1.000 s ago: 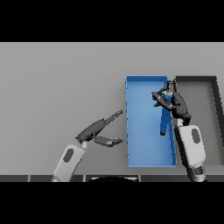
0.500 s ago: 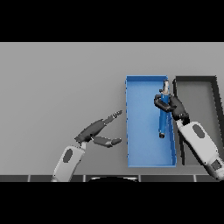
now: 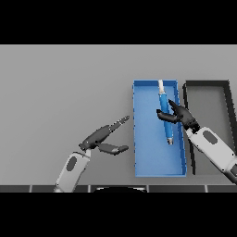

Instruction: Pick up the blue pipe and place it into the blue bin.

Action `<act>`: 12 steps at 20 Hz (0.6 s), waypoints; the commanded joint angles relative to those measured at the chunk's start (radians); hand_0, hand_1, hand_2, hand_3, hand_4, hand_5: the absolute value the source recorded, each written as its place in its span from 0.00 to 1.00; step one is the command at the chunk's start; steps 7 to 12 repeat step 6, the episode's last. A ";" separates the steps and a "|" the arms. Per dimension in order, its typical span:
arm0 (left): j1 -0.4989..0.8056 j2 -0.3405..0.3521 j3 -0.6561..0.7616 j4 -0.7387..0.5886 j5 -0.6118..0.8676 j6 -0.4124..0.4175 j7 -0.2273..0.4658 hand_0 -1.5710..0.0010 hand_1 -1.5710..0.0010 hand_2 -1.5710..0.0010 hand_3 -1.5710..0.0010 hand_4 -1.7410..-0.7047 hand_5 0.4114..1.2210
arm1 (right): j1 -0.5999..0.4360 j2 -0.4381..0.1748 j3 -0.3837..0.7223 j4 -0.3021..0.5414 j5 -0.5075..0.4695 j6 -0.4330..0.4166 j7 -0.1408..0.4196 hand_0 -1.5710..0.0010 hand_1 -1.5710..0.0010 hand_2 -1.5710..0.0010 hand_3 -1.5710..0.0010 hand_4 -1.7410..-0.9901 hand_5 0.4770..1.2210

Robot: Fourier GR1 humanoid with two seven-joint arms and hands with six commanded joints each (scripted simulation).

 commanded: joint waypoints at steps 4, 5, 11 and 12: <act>0.021 -0.016 -0.027 -0.010 -0.025 0.017 -0.003 1.00 1.00 1.00 1.00 0.78 0.10 | -0.009 -0.019 0.016 -0.015 -0.002 0.034 -0.007 0.99 0.99 0.99 1.00 0.87 0.32; 0.011 -0.021 -0.025 -0.009 -0.028 0.022 0.012 1.00 1.00 1.00 1.00 0.78 0.11 | -0.001 -0.022 0.018 -0.012 -0.002 0.038 -0.010 0.99 0.99 0.99 1.00 0.87 0.32; 0.008 -0.020 -0.021 -0.014 -0.023 0.021 0.017 1.00 1.00 1.00 1.00 0.78 0.10 | -0.003 -0.024 0.014 -0.026 -0.009 0.037 -0.009 0.99 0.99 0.99 1.00 0.87 0.32; 0.008 -0.020 -0.021 -0.014 -0.023 0.021 0.017 1.00 1.00 1.00 1.00 0.78 0.10 | -0.003 -0.024 0.014 -0.026 -0.009 0.037 -0.009 0.99 0.99 0.99 1.00 0.87 0.32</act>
